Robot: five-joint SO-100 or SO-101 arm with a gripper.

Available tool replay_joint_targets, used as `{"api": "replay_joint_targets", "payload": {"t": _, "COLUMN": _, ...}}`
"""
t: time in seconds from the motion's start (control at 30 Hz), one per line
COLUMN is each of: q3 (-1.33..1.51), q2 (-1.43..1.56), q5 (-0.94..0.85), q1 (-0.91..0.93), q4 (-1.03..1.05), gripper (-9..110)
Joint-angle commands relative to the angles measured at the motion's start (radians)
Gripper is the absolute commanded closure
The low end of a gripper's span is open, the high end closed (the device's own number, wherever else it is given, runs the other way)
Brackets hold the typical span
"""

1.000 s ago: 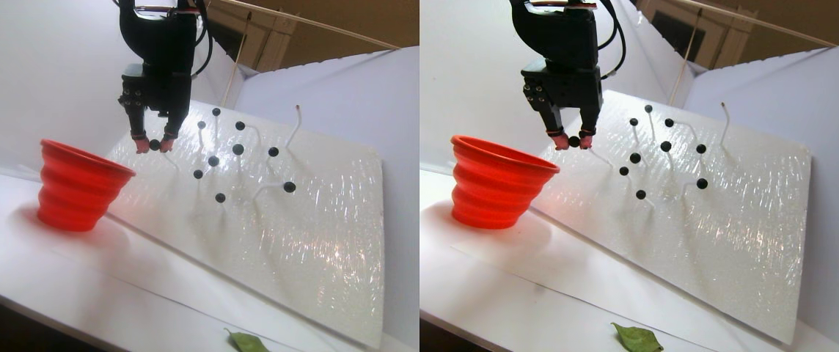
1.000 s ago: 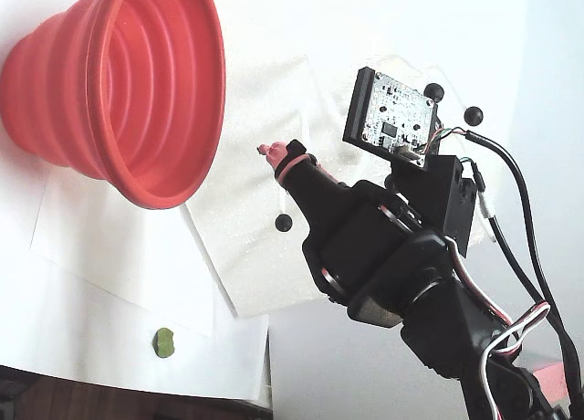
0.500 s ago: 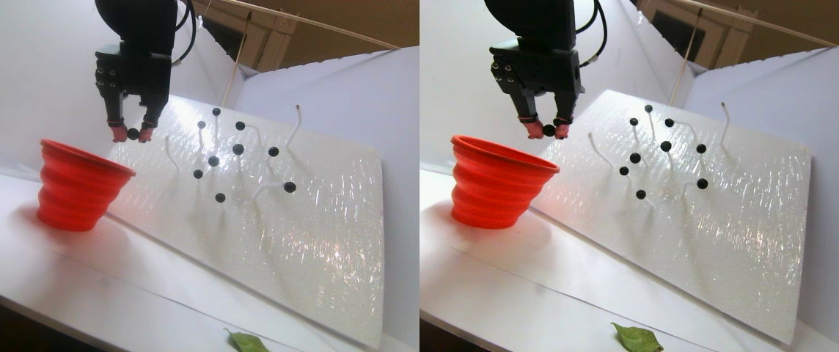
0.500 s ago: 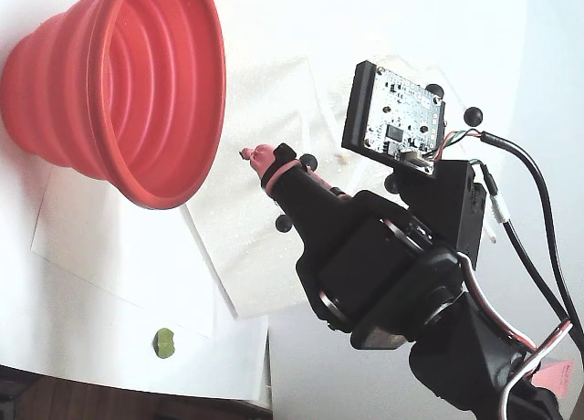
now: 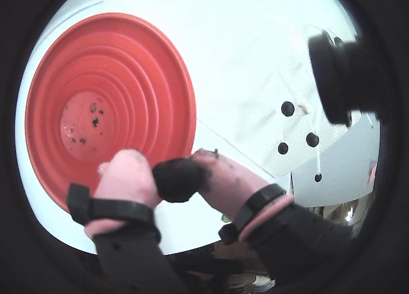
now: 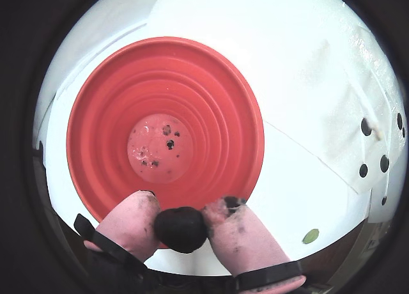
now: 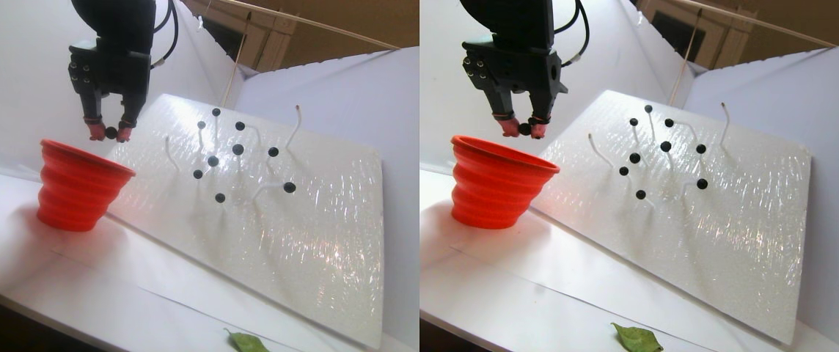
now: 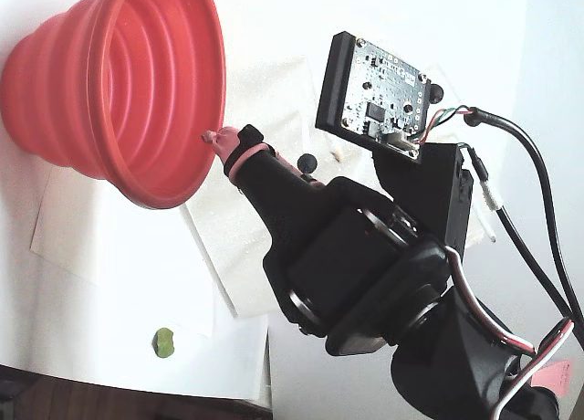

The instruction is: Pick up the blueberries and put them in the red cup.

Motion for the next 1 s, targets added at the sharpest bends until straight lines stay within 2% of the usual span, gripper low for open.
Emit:
{"api": "replay_joint_targets", "payload": {"t": 0.0, "q3": -0.055, "q2": 0.006, "q5": 0.014, "q1": 0.005, "q4": -0.041, "gripper": 88}}
{"api": "replay_joint_targets", "payload": {"t": 0.43, "q3": -0.106, "q2": -0.072, "q5": 0.052, "q1": 0.012, "q4": -0.087, "gripper": 86}}
{"api": "replay_joint_targets", "payload": {"t": 0.6, "q3": -0.103, "q2": -0.055, "q5": 0.069, "q1": 0.014, "q4": -0.089, "gripper": 83}}
{"api": "replay_joint_targets", "payload": {"t": 0.97, "q3": -0.063, "q2": 0.049, "q5": 0.057, "q1": 0.046, "q4": -0.044, "gripper": 83}}
